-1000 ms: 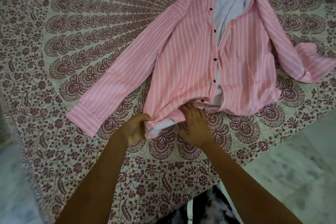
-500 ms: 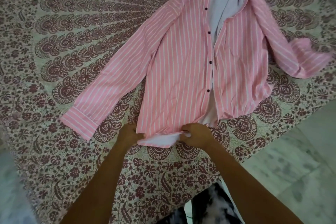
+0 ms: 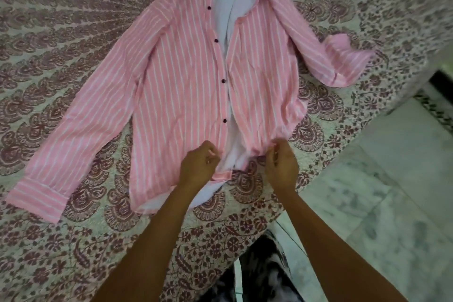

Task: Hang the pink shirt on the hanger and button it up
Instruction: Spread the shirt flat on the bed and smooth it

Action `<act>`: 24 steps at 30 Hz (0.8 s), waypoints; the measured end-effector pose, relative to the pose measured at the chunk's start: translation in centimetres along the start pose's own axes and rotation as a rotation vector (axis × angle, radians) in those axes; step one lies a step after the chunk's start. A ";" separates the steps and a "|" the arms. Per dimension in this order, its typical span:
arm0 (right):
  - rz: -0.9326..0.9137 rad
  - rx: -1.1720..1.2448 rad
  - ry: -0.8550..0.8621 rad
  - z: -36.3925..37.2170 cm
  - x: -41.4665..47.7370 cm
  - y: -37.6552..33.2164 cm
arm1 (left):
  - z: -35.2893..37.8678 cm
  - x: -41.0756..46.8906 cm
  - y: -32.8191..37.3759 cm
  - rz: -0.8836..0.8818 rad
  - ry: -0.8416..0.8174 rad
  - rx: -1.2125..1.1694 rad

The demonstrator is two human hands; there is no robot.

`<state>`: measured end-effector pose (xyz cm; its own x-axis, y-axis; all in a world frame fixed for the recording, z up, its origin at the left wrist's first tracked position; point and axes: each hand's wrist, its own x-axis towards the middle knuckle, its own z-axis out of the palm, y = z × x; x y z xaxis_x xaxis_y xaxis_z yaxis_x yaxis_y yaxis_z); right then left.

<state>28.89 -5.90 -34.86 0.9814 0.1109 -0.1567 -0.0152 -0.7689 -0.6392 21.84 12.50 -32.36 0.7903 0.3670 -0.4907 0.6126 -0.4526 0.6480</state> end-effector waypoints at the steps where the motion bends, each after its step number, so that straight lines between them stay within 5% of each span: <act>1: 0.058 0.043 0.057 -0.6 1.1 0.6 | 1.4 0.5 1.2 -0.007 -0.051 -0.032; 5: 0.196 0.250 0.060 -1.9 6.0 2.2 | 5.3 1.6 4.0 -0.086 -0.118 -0.060; 12: 0.246 0.291 -0.272 -2.8 11.8 3.1 | 6.9 1.2 6.0 -0.100 -0.035 -0.133; 15: 0.109 0.291 -0.143 -4.3 11.5 2.3 | 6.9 1.4 6.2 -0.159 0.010 0.021; 20: 0.221 0.770 -0.153 -8.8 10.9 0.5 | 5.4 0.7 7.7 -0.393 0.127 -0.637; 24: 0.333 0.789 -0.121 -10.2 10.1 0.5 | 4.8 0.2 7.4 -0.496 0.189 -0.679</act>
<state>40.78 -11.62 -29.11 0.8758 0.0584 -0.4792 -0.4708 -0.1162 -0.8746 26.63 5.29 -30.47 0.3811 0.5500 -0.7431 0.6964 0.3579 0.6220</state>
